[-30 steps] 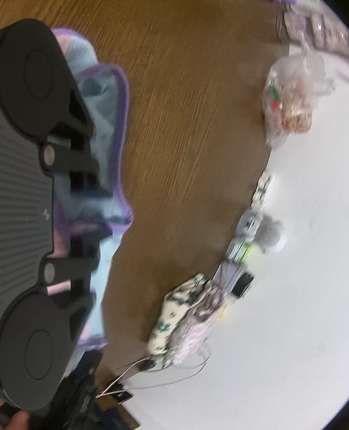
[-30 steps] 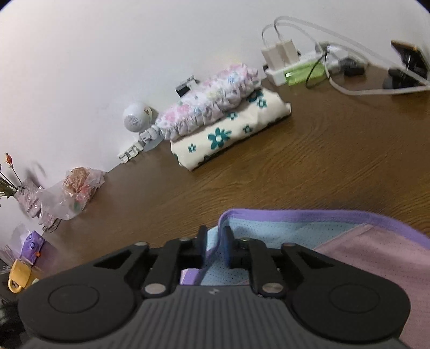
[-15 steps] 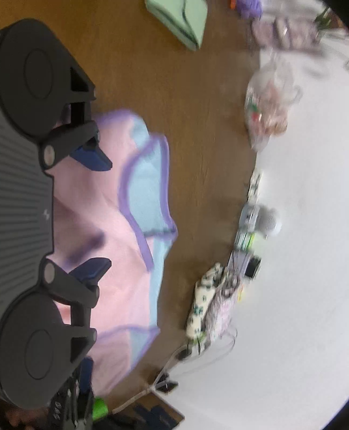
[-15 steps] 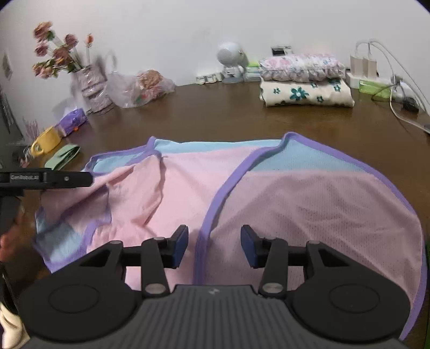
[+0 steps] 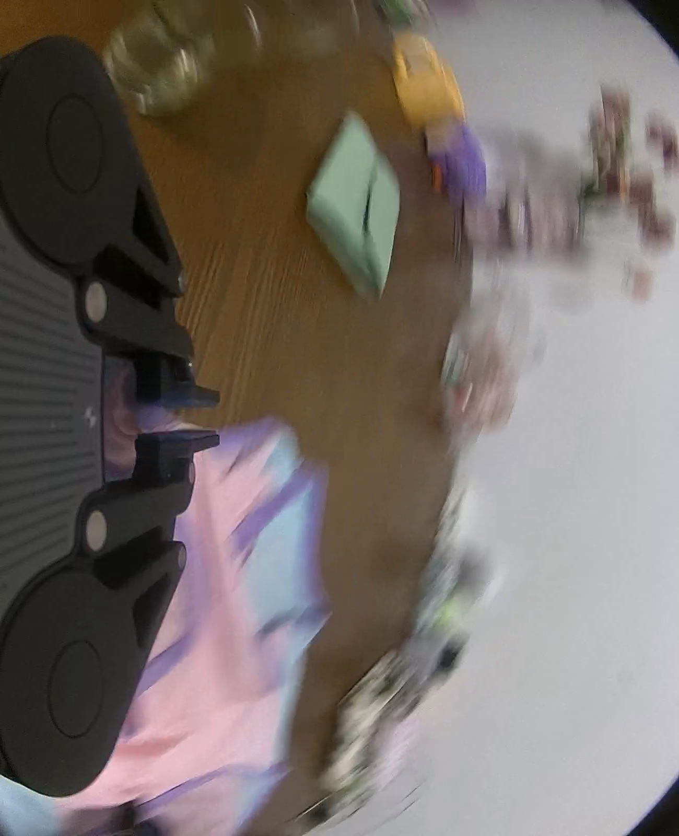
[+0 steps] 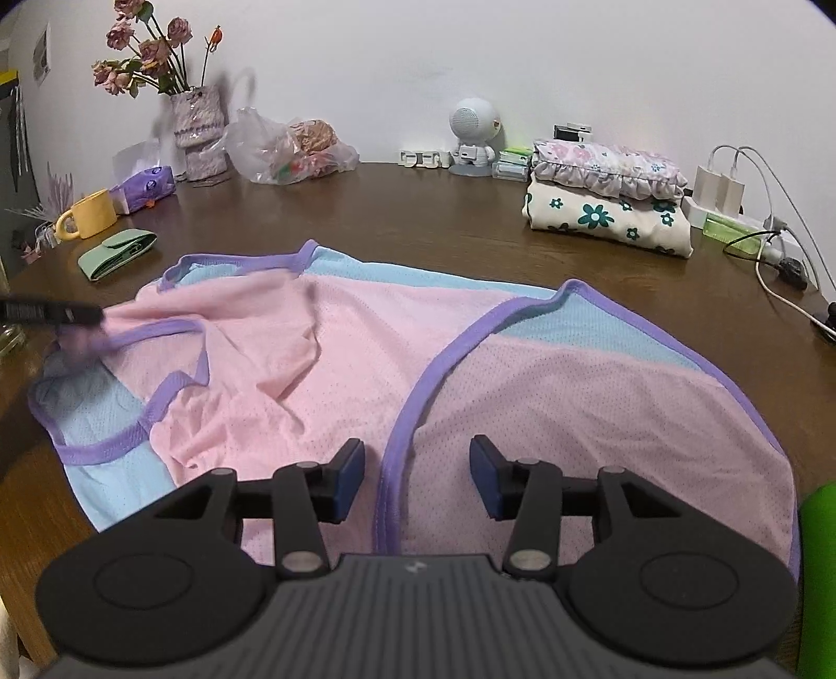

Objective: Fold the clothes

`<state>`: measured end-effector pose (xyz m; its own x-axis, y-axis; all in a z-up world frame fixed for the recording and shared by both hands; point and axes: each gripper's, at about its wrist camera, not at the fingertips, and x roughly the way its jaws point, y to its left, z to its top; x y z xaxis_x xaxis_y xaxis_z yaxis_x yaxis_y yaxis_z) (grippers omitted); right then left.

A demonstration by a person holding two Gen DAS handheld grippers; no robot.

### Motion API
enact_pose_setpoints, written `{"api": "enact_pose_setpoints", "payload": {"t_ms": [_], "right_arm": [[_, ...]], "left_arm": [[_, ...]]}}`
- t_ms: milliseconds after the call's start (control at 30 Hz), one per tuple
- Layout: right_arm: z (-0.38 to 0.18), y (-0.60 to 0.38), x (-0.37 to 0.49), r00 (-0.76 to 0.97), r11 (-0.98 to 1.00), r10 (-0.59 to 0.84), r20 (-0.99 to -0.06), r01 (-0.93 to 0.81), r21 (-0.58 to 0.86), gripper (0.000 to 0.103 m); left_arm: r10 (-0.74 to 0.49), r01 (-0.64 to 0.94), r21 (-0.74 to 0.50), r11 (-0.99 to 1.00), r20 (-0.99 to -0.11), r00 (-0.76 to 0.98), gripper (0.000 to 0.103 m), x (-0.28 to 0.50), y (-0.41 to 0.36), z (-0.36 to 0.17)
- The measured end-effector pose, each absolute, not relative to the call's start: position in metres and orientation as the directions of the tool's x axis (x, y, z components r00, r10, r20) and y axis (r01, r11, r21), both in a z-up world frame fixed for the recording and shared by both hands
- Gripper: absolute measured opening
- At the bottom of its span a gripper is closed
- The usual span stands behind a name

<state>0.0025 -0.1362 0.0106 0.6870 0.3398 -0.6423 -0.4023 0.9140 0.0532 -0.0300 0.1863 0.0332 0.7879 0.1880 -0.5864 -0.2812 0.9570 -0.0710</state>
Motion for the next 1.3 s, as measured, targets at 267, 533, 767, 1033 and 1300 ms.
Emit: {"api": "enact_pose_setpoints", "payload": {"t_ms": [267, 533, 767, 1033, 1300], "right_arm": [[0.016, -0.142, 0.002, 0.678, 0.912, 0.367, -0.637, -0.396, 0.104, 0.045], [0.039, -0.077, -0.008, 0.603, 0.79, 0.555, -0.573, -0.598, 0.136, 0.045], [0.025, -0.02, 0.012, 0.552, 0.76, 0.538, -0.637, -0.644, 0.083, 0.029], [0.039, -0.044, -0.009, 0.494, 0.713, 0.619, -0.61, -0.679, 0.173, 0.004], [0.032, -0.059, -0.02, 0.451, 0.694, 0.648, -0.614, -0.681, 0.232, 0.037]], "left_arm": [[0.19, -0.259, -0.065, 0.964, -0.513, 0.837, 0.055, -0.052, 0.173, 0.052], [0.081, -0.118, -0.023, 0.993, -0.59, 0.804, 0.059, -0.039, 0.151, 0.022], [0.096, -0.126, -0.004, 0.992, -0.621, 0.778, 0.041, -0.042, 0.16, 0.011], [0.143, -0.266, -0.108, 0.958, -0.622, 0.77, 0.013, -0.048, 0.195, 0.012], [0.117, -0.235, -0.143, 0.961, -0.559, 0.821, 0.055, -0.059, 0.187, 0.042]]}}
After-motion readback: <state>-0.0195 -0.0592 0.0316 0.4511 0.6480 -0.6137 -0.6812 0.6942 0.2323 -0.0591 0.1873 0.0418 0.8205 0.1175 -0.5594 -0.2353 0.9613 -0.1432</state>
